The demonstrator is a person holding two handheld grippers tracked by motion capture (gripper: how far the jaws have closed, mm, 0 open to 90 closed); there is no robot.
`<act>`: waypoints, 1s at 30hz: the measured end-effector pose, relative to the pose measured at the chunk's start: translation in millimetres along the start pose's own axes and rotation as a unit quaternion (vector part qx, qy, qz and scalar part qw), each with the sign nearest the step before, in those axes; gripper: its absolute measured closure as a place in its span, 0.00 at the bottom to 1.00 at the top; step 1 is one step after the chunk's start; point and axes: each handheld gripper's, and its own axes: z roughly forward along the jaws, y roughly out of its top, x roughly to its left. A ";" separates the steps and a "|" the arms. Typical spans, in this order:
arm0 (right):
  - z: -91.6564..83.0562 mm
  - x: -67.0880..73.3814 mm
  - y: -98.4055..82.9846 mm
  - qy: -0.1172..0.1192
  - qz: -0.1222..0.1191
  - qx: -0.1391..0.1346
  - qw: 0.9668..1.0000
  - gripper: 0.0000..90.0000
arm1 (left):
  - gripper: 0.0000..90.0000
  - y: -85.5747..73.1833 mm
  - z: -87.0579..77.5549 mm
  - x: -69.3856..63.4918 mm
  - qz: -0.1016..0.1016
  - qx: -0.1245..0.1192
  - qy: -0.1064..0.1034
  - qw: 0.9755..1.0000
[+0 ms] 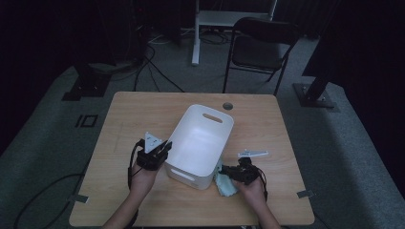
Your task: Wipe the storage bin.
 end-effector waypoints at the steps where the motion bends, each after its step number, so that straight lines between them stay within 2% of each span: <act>1: 1.3 -1.2 -0.3 -0.002 0.001 0.001 1.000 0.94 | 0.94 0.0 -0.1 -0.3 0.001 0.000 0.001 1.000; 10: 11.9 -12.3 -4.7 -0.012 0.015 0.020 1.000 0.94 | 0.93 -0.2 0.1 -0.2 0.001 -0.001 0.001 1.000; 14: 13.7 -14.4 -5.2 -0.012 0.024 0.024 0.999 0.94 | 0.94 -0.1 0.1 -1.2 -0.003 -0.001 0.009 1.000; 16: 12.1 -11.8 -3.7 -0.011 0.022 0.029 0.999 0.94 | 0.94 0.1 0.3 -1.9 -0.006 0.000 0.013 1.000; 22: -1.7 5.3 0.3 0.007 0.006 0.016 1.000 0.94 | 0.94 0.1 0.3 -2.4 -0.007 0.000 0.016 1.000; 29: -24.4 27.0 7.6 0.056 -0.018 -0.020 0.998 0.94 | 0.94 0.0 0.0 -2.6 -0.006 0.000 0.018 1.000; 30: -24.4 27.0 7.6 0.056 -0.018 -0.020 0.998 0.94 | 0.94 0.0 0.0 -2.6 -0.006 0.000 0.018 1.000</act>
